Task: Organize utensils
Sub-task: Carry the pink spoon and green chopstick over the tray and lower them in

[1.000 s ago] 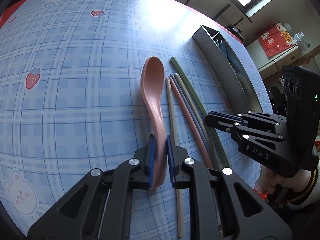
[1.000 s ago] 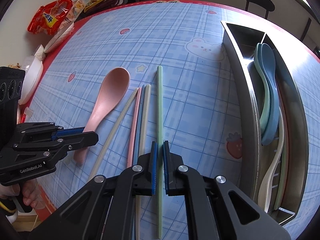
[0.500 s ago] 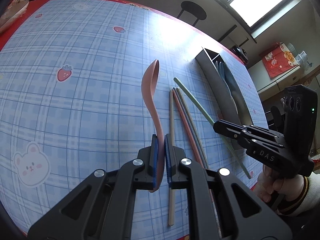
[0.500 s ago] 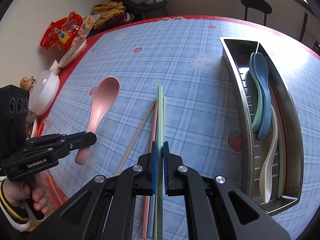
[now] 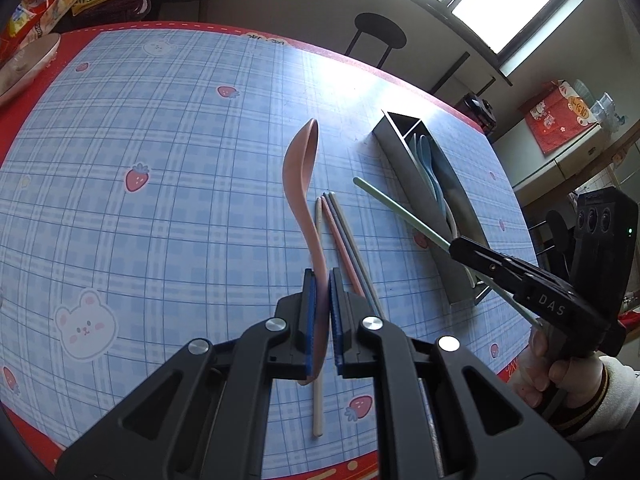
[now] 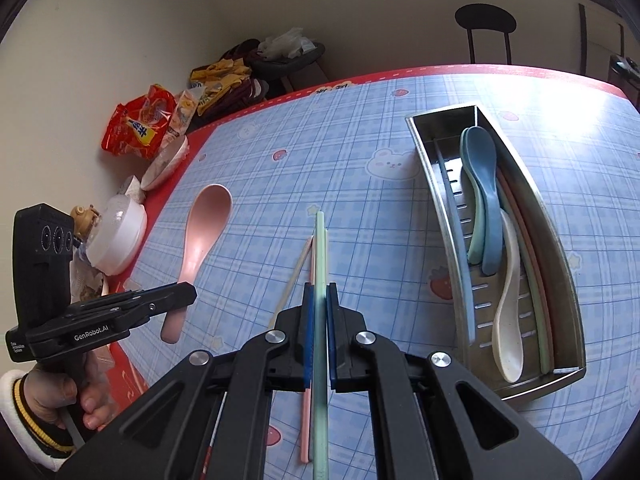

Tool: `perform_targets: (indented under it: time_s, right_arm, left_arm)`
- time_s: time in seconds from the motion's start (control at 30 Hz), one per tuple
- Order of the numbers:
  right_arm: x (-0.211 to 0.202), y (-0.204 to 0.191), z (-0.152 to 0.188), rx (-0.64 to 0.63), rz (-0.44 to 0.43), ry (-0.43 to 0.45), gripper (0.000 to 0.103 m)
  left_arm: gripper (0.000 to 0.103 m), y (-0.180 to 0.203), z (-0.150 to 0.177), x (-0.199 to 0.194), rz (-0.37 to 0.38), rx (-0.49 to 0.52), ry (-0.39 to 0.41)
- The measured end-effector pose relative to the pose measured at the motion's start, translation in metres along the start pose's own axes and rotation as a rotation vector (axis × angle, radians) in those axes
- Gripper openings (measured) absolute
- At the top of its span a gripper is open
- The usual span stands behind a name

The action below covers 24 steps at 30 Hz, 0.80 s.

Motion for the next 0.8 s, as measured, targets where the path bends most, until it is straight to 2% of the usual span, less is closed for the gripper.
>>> perform_targets:
  time_s: [0.23,0.4,0.53,0.8]
  right_arm:
    - [-0.034,0.022,-0.021,0.046,0.003,0.105,0.006]
    - [-0.055,0.052,-0.029,0.081,0.044,0.169,0.006]
    - [-0.063,0.082,-0.032,0.128,0.081,0.194,0.006]
    - [-0.055,0.123,-0.033,0.187,0.128,0.19,0.006]
  left_arm:
    - [0.011,0.034,-0.011,0.003,0.008,0.052,-0.015]
    - [0.011,0.062,-0.019,0.016,0.035,0.06,-0.051]
    - [0.011,0.088,-0.028,0.032,0.071,0.059,-0.091]
    - [0.011,0.137,-0.048,0.082,0.149,-0.017,-0.189]
Point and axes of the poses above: each gripper's, at about its wrist camera, not at the fingertips, and x roughly the way its jaws point, y to its right, z to its underside, the point moved 7 cm from there along x, roughly the way its jaws point, and after that the axes turned 4 degrees about y, right-handed, at the moved point
